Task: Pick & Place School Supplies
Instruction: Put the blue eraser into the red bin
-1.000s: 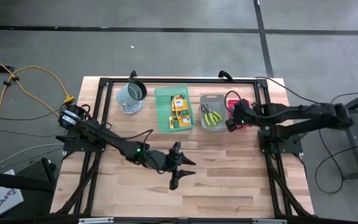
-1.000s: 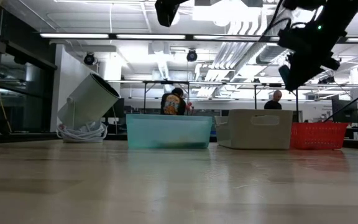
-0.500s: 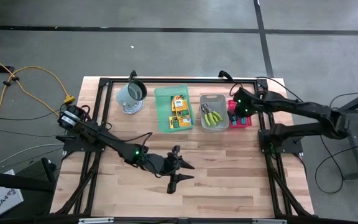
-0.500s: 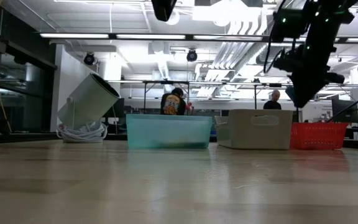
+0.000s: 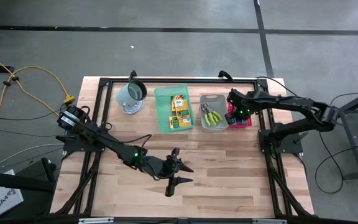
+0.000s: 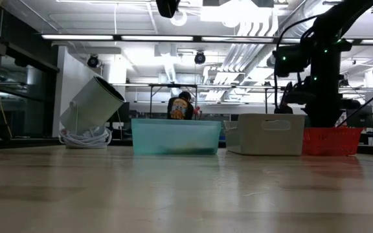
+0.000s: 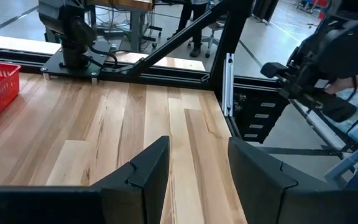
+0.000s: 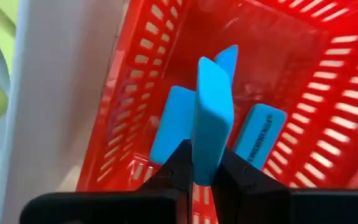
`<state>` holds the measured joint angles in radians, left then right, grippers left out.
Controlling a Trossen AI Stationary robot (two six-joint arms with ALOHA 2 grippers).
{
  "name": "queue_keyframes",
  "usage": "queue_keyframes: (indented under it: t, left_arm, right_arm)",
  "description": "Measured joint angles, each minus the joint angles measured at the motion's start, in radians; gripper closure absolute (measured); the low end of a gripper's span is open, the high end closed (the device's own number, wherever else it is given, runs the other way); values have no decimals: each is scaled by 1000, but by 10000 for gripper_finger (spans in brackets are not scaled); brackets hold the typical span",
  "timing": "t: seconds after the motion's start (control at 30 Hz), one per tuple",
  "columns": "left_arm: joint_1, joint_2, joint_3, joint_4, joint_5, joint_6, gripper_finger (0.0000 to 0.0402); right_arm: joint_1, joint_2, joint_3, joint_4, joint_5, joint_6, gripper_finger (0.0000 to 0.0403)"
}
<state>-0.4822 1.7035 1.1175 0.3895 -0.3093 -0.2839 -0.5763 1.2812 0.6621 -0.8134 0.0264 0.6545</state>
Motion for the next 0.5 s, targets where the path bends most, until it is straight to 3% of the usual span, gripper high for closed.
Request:
queue_keyframes:
  t: [0.33, 0.5]
  left_arm:
    - [-9, 0, 0, 0, 0, 0, 243]
    - [-9, 0, 0, 0, 0, 0, 243]
  right_arm:
    - [-29, 21, 0, 9, -2, -13, 336]
    - [-29, 21, 0, 9, -2, -31, 333]
